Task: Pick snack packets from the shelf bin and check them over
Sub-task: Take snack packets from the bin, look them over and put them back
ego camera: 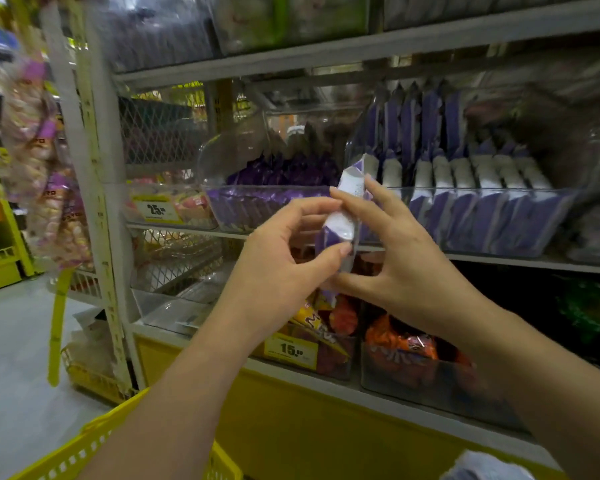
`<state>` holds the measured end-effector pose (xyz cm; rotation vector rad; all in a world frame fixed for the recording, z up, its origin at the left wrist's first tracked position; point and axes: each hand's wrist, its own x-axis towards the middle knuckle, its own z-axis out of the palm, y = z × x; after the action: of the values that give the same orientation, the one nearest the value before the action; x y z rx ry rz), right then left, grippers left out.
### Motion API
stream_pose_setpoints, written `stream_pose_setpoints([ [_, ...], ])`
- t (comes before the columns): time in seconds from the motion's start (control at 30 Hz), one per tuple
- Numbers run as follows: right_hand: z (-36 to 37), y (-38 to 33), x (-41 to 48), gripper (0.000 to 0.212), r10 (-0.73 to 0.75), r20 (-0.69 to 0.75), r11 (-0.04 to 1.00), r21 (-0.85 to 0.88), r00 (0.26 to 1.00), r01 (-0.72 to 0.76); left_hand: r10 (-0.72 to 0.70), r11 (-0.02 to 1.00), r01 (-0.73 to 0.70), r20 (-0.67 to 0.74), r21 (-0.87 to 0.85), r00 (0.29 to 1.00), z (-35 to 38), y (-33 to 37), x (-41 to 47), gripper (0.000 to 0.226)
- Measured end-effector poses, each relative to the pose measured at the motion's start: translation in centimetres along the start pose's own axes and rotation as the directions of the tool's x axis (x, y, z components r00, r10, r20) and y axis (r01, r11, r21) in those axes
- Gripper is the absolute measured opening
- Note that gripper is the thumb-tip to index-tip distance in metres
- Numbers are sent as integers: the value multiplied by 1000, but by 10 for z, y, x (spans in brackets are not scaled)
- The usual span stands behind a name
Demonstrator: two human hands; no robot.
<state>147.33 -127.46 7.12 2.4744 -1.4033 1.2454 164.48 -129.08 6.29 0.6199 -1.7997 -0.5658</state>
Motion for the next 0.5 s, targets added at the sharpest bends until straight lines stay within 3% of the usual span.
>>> stream_pose_setpoints([
  [0.17,-40,1,10,74,-12,-96,991,134,995,25,44,989,-30,92,-147,995,19,27,26,40],
  [0.33,-75,15,25,69,55,-143,987,158,988,-32,77,981,-50,140,-187,987,32,28,59,27],
  [0.4,-86,22,34,67,75,-152,994,90,986,-62,86,990,-70,128,-126,988,38,22,72,25],
  [0.5,-105,32,47,59,112,-162,994,31,980,-108,85,982,-102,107,161,991,46,6,90,25],
])
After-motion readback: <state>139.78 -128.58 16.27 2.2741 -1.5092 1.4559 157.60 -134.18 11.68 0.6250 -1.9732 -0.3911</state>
